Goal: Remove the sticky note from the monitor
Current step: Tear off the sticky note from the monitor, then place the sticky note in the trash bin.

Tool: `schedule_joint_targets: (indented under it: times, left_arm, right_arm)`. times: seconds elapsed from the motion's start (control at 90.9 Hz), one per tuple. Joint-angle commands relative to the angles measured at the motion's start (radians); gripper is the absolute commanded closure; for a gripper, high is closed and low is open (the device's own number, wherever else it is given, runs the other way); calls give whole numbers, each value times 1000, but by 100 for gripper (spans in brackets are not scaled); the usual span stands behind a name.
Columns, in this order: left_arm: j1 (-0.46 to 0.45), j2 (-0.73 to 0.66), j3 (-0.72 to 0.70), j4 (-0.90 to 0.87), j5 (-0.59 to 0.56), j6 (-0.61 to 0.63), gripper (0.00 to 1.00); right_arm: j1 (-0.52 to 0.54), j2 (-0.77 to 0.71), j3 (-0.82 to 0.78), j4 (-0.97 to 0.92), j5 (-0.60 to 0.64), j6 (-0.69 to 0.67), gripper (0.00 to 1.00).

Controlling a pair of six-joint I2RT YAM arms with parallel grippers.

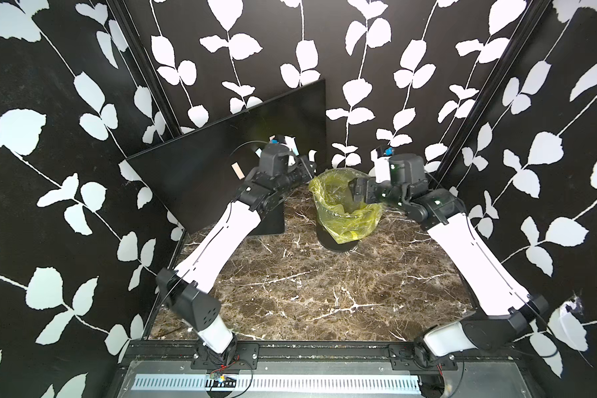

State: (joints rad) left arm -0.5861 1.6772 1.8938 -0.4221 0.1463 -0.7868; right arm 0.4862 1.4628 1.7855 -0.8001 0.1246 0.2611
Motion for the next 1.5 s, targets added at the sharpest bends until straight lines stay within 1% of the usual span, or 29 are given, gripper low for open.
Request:
schedule_joint_targets:
  times: [0.0,0.11,0.198,0.231,0.275,0.341,0.462,0.517,0.638,0.726,0.847,0.869,0.935,1.012,1.122,1.133,1.232,1.276,1.353,1.408,1.441,1.485]
  left_arm:
    - [-33,74,139,-221,71,167,100]
    - [-74,167,259,-365,48,290,100]
    - [-108,239,391,-491,-12,408,100]
    - [-140,269,444,-538,-31,441,100]
    - [-157,303,495,-591,-63,490,100]
    - [-168,336,529,-641,-95,532,100]
    - [-178,357,531,-644,-133,568,100]
    - [-178,366,535,-647,-144,576,94]
    - [-179,384,537,-647,-151,595,86]
    - [-178,398,548,-643,-153,604,83]
    - [-178,429,602,-646,-158,609,78]
    - [-179,431,610,-645,-158,608,76]
    - [-178,427,628,-641,-164,612,66]
    - [-165,395,640,-634,-177,615,57]
    - [-122,326,620,-629,-161,589,49]
    - [-107,319,615,-630,-161,589,48]
    - [-66,241,550,-616,-173,588,29]
    - [-46,192,507,-598,-163,578,24]
    - [1,99,385,-539,-133,536,23]
    - [43,26,267,-471,-107,502,23]
    - [71,-25,201,-430,-87,480,21]
    - [114,-83,112,-378,-56,439,5]
  right_arm:
    - [-31,-61,-4,-15,40,0,1]
    - [-46,-73,-9,-24,54,0,1]
    - [-52,-78,-11,-27,62,6,1]
    - [-53,-79,-12,-27,65,6,1]
    - [-55,-78,-13,-27,67,9,1]
    - [-57,-77,-15,-24,63,15,1]
    - [-57,-75,-19,-20,53,28,1]
    - [-58,-75,-24,-18,51,35,1]
    - [-57,-77,-33,-13,48,46,1]
    - [-57,-77,-36,-12,46,53,1]
    - [-57,-77,-41,-7,46,59,2]
    - [-57,-78,-42,-8,46,59,2]
    - [-57,-80,-45,-7,48,59,2]
    - [-57,-79,-51,-3,47,57,2]
    - [-55,-76,-61,14,26,65,2]
    - [-56,-76,-62,16,23,65,2]
    - [-47,-68,-65,34,15,63,2]
    - [-39,-62,-61,41,11,62,2]
    - [-24,-46,-53,50,2,66,2]
    - [-15,-35,-49,58,0,72,2]
    - [-9,-28,-47,62,0,77,2]
    - [0,-19,-43,68,-1,83,2]
